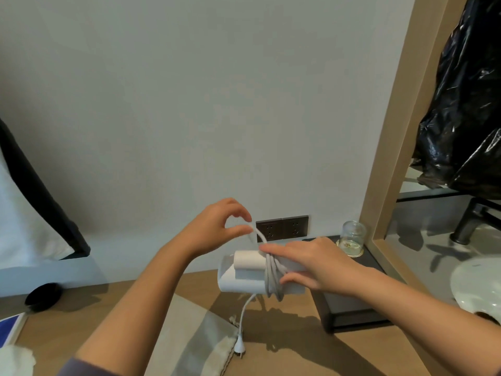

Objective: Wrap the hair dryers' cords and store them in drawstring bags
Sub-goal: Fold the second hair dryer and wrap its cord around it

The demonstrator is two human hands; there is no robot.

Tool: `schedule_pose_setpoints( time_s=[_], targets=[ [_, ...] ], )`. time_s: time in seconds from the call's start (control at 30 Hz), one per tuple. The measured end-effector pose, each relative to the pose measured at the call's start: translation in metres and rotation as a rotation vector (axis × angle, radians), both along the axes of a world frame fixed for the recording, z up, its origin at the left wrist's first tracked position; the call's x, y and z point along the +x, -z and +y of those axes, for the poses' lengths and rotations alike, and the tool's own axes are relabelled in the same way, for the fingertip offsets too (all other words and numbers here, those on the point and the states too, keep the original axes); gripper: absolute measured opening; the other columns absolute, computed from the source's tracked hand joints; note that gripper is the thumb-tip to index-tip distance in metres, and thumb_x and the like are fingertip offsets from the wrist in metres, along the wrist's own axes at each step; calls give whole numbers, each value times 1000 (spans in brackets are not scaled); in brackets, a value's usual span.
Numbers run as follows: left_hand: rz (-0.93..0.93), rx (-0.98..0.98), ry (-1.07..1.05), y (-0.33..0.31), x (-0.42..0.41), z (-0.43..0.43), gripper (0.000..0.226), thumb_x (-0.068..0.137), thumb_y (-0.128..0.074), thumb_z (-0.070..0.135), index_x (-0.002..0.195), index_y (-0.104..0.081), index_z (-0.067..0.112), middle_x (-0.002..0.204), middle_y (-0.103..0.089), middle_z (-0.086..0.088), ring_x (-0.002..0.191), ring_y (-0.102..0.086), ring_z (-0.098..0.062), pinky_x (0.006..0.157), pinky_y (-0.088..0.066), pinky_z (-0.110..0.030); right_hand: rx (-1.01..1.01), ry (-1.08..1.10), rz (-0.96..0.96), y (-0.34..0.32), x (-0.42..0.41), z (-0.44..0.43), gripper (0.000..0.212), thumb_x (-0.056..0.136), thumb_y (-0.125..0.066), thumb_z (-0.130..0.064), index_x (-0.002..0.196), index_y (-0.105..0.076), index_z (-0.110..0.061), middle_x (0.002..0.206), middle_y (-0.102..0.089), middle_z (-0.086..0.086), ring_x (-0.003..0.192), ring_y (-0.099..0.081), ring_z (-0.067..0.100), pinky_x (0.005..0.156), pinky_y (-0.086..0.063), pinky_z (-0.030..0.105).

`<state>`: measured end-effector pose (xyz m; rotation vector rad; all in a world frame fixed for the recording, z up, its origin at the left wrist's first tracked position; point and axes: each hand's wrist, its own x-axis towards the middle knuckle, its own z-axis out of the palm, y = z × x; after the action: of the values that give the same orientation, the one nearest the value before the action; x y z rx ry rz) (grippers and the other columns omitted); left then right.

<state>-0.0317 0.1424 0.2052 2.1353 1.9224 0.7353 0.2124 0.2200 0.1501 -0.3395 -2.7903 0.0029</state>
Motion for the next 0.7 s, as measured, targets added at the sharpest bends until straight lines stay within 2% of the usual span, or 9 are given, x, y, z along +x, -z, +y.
schedule_pose_setpoints(
  time_s=[0.1, 0.17, 0.23, 0.33, 0.47, 0.53, 0.6, 0.63, 0.7],
  targets=[
    [-89, 203, -17, -6, 6, -13, 1, 88, -64, 31, 88, -63, 31, 87, -62, 17, 85, -58, -2, 73, -44, -14, -159, 119, 60, -1, -5, 11, 66, 86, -46, -66, 147, -27, -48, 117, -65, -11, 95, -64, 16, 73, -52, 34],
    [-135, 255, -47, -2, 10, -23, 14, 89, -64, 26, 75, -62, 27, 71, -63, 13, 71, -57, -6, 63, -42, -15, -205, 182, 84, -8, -10, 20, 66, 85, -52, -64, 145, -30, -49, 126, -64, -12, 103, -63, 17, 78, -52, 35],
    [-152, 226, -92, 7, 8, -32, 23, 90, -62, 28, 67, -60, 22, 62, -60, 7, 59, -52, -8, 57, -39, -21, -275, 243, 103, -20, -15, 26, 64, 85, -60, -58, 142, -33, -52, 127, -64, -12, 105, -63, 19, 81, -51, 36],
    [-176, 130, -124, 27, 4, -41, 28, 91, -60, 30, 65, -61, 20, 60, -61, 3, 57, -55, -14, 58, -45, -31, -393, 323, 138, -45, -22, 34, 64, 84, -68, -48, 141, -39, -50, 130, -62, -12, 111, -60, 20, 88, -50, 38],
    [-217, 49, -154, 50, 1, -46, 29, 91, -59, 31, 64, -60, 21, 61, -62, 5, 56, -55, -8, 59, -45, -25, -525, 304, 189, -82, -30, 41, 66, 84, -73, -37, 143, -43, -40, 142, -53, -12, 127, -51, 15, 99, -43, 30],
    [-239, 10, -160, 59, 1, -45, 28, 91, -59, 30, 65, -61, 20, 62, -63, 4, 57, -55, -7, 60, -44, -23, -557, 303, 204, -98, -33, 42, 66, 84, -74, -33, 143, -45, -36, 136, -57, -8, 111, -57, 5, 86, -41, 19],
    [-264, -23, -161, 68, 2, -41, 25, 91, -59, 31, 68, -62, 21, 65, -64, 6, 62, -58, -5, 64, -46, -24, -595, 310, 224, -112, -36, 40, 62, 85, -74, -30, 141, -48, -36, 112, -65, -6, 68, -58, -10, 63, -41, 8],
    [-275, -29, -160, 71, 2, -37, 22, 90, -59, 31, 71, -63, 23, 68, -65, 8, 65, -59, -4, 66, -47, -23, -629, 312, 233, -119, -37, 38, 59, 85, -73, -29, 139, -49, -37, 98, -65, -6, 51, -52, -8, 53, -41, 8],
    [-314, -32, -155, 76, 3, -26, 13, 90, -59, 31, 78, -65, 29, 78, -67, 12, 74, -61, -1, 71, -49, -22, -693, 318, 245, -130, -38, 32, 57, 86, -73, -28, 138, -50, -37, 80, -61, -4, 41, -47, -3, 47, -41, 13]
  ],
)
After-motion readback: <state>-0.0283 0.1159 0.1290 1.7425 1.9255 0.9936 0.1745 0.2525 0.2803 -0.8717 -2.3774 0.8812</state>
